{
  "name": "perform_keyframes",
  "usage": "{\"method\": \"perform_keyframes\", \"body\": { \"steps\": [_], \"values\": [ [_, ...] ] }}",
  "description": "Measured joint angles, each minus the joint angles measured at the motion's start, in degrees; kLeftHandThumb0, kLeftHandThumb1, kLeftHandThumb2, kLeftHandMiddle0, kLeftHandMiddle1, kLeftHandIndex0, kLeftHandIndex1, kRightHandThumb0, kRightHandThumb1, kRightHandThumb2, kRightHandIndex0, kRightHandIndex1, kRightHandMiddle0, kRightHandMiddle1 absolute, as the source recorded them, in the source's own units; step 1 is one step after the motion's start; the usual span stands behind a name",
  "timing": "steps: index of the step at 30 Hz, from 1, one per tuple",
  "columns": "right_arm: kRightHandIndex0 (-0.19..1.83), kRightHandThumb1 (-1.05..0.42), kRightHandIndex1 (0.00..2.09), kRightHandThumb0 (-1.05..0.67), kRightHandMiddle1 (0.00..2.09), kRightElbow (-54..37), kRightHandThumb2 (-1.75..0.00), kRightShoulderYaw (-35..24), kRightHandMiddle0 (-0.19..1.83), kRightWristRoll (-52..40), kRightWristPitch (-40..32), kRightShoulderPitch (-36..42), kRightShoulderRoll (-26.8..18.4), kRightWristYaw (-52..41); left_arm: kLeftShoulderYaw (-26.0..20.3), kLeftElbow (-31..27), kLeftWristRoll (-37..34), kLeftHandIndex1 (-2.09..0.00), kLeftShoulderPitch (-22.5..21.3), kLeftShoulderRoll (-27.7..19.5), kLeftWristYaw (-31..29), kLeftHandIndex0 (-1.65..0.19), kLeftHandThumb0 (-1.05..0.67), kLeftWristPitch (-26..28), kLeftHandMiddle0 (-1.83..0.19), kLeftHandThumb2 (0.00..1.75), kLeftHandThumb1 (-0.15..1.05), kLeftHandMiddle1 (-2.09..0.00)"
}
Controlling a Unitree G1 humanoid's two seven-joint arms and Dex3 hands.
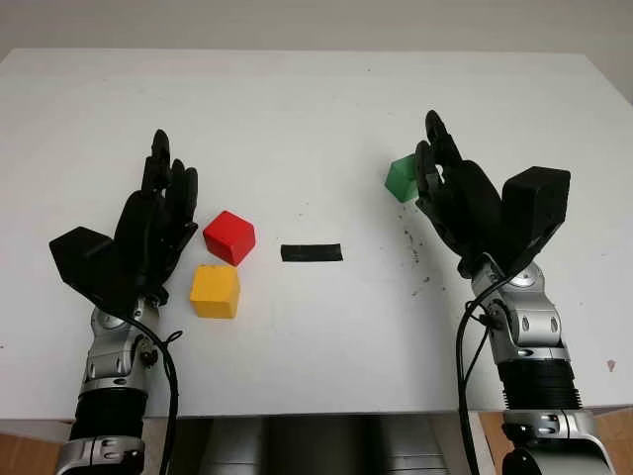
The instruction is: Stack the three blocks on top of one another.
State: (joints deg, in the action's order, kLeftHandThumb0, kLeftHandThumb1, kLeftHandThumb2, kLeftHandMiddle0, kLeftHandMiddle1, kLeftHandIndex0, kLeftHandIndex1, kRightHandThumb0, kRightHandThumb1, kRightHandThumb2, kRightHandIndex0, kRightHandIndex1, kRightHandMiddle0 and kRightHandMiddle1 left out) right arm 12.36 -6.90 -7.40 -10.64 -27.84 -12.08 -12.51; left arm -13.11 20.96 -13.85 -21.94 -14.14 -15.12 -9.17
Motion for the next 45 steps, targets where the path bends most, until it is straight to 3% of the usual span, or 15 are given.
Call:
{"method": "perform_keyframes", "body": {
  "steps": [14,18,22,28,36,40,45],
  "values": [
    [-0.19,-1.05,0.0,-0.74,0.0,0.0,-0.67,0.07,-0.19,0.17,0.06,0.0,-0.03,0.22,-0.01,0.0,0.0,0.0,0.02,-0.01,-0.02,0.19,-0.66,-0.03,0.19,0.48,1.05,0.0],
    [-0.19,-1.05,0.0,-0.74,0.0,-0.01,-0.67,0.04,-0.19,0.12,0.06,0.0,-0.02,0.53,-0.87,0.01,0.23,-0.03,-0.5,-0.7,0.84,0.17,-0.65,-0.25,0.18,0.4,1.05,-0.02],
    [-0.19,-1.05,0.0,-0.77,0.0,-0.22,-0.68,0.02,-0.19,0.02,0.06,0.0,-0.07,0.09,-1.19,-0.8,2.78,-0.07,-2.78,-6.02,0.84,0.08,-0.62,2.01,0.05,0.23,1.05,-0.08],
    [-0.19,-1.05,0.0,-0.78,0.0,-2.49,-0.69,0.0,-0.19,-0.12,0.07,0.0,-0.42,-1.51,1.16,-0.33,12.38,-0.14,-8.8,-16.82,-1.26,-0.12,-0.51,1.66,-0.19,0.06,0.99,-0.09],
    [-0.19,-1.05,0.0,-0.79,0.0,-3.71,-0.68,-0.39,-0.19,-0.02,0.08,0.08,-0.73,-1.71,11.3,3.7,28.28,-0.18,-17.98,-30.84,-10.37,-0.37,-0.59,-2.13,-0.22,0.04,0.91,-0.06],
    [-0.19,-1.05,0.0,-0.79,0.0,-3.71,-0.68,-0.41,-0.19,0.06,0.21,0.08,-0.86,-1.77,15.73,3.83,33.84,-0.18,-22.35,-33.87,-14.22,-0.43,-0.59,-3.04,-0.18,0.04,0.87,-0.05],
    [-0.19,-1.05,0.0,-0.77,0.0,-3.64,-0.69,-0.42,-0.19,0.12,0.85,0.05,-1.27,-2.09,20.19,5.49,37.79,-0.16,-26.22,-34.04,-17.09,-0.45,-0.61,-4.1,-0.11,0.04,0.83,-0.02]
  ]
}}
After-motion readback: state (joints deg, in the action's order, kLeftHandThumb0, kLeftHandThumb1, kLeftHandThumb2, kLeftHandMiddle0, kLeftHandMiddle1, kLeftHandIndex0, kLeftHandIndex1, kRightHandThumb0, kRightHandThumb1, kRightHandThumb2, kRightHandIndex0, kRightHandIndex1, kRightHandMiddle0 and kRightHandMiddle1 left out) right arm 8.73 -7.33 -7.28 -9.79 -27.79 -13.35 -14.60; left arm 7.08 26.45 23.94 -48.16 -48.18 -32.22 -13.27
